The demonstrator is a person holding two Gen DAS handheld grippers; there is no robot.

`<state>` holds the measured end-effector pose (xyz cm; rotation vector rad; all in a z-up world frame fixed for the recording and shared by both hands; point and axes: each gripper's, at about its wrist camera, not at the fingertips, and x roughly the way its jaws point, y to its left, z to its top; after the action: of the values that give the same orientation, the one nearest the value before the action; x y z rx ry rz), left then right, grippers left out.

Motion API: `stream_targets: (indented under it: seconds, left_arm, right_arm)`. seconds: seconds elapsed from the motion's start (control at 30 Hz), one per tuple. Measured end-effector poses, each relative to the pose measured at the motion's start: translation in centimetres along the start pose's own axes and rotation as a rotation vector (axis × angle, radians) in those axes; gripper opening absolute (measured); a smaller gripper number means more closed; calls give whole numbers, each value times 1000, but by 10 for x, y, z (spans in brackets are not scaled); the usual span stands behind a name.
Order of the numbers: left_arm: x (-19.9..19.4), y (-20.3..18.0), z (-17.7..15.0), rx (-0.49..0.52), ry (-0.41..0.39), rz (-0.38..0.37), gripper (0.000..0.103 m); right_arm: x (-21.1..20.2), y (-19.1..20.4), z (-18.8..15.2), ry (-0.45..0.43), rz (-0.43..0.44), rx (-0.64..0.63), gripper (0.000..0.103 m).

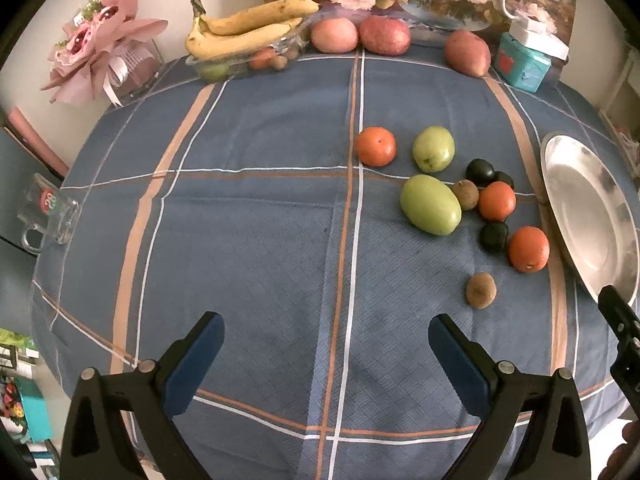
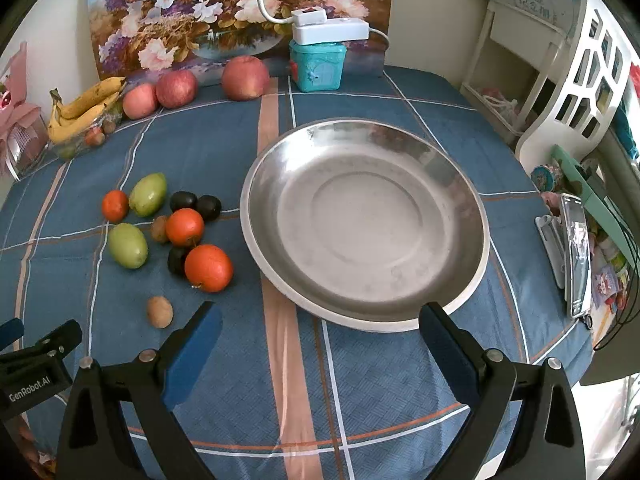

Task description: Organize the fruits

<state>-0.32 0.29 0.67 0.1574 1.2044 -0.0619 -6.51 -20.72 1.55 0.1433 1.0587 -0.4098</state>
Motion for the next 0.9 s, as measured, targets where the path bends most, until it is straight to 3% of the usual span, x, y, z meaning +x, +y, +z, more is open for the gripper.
stream_targets:
  seconds: [0.9]
  left_arm:
    - [0, 4, 0, 18, -19, 10, 103]
  right_arm:
    - [1, 1, 0, 4, 12, 1, 99]
